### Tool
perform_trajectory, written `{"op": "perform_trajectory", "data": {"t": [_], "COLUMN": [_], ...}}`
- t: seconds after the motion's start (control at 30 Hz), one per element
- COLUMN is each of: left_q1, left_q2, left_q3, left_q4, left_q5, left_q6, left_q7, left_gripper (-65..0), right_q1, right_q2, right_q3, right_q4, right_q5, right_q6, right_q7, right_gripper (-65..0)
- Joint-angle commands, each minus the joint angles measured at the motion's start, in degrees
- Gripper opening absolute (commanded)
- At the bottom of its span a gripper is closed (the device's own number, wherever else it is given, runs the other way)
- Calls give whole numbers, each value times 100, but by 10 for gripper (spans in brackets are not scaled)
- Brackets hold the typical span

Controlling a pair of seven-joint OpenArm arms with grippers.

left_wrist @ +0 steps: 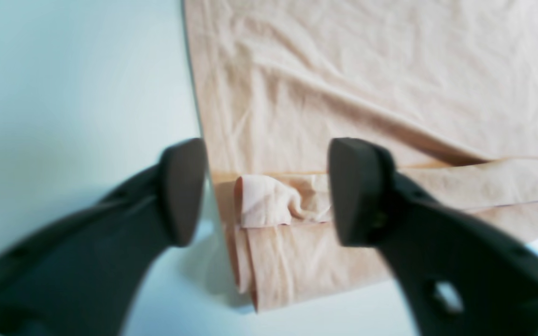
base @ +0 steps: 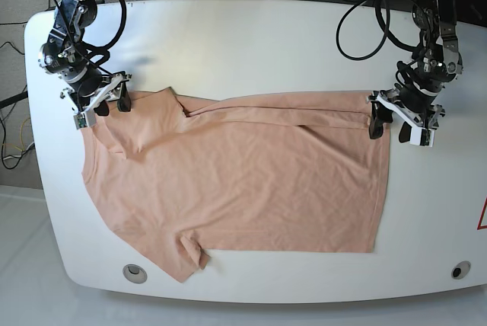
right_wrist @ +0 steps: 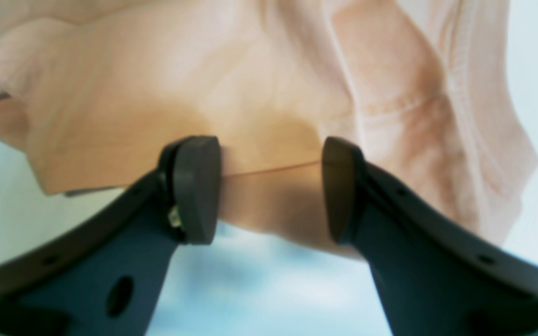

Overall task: Fold the T-shirt properly
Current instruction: 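Move both open grippers to the folded edge of the shirt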

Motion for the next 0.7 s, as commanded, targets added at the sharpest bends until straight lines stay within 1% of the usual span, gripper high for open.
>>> {"op": "perform_trajectory", "data": {"t": [0.0, 0.13, 0.2, 0.27, 0.4, 0.53, 0.67], "left_q1": [-61, -35, -20, -17, 0, 19, 79], "left_q2": [-52, -37, -32, -11, -4, 13, 42], "left_q3": [-62, -124, -185, -249, -284, -267, -218], "left_q4": [107, 115, 125, 54, -35, -137, -274], "left_q5": [-2, 11, -2, -85, -171, -185, -97], "left_q6": [-27, -84, -137, -278, -318, -323, -244], "left_q7": [-220, -217, -193, -37, 123, 183, 243], "left_gripper": [-207, -198, -204, -243, -277, -286, -297], "right_q1": [-31, -148, -230, -545, -703, -733, -566], "right_q2": [31, -81, -125, -163, -144, -120, -64], "right_q3": [166, 371, 520, 908, 1103, 1168, 1171], "right_q4": [238, 442, 575, 925, 1063, 1023, 781], "right_q5": [226, 437, 552, 791, 889, 825, 285], "right_q6": [32, 32, 32, 32, 32, 32, 32], "right_q7": [68, -37, -75, -113, -127, -99, -12], "right_gripper": [-310, -308, -310, -309, -310, -310, -308]}}
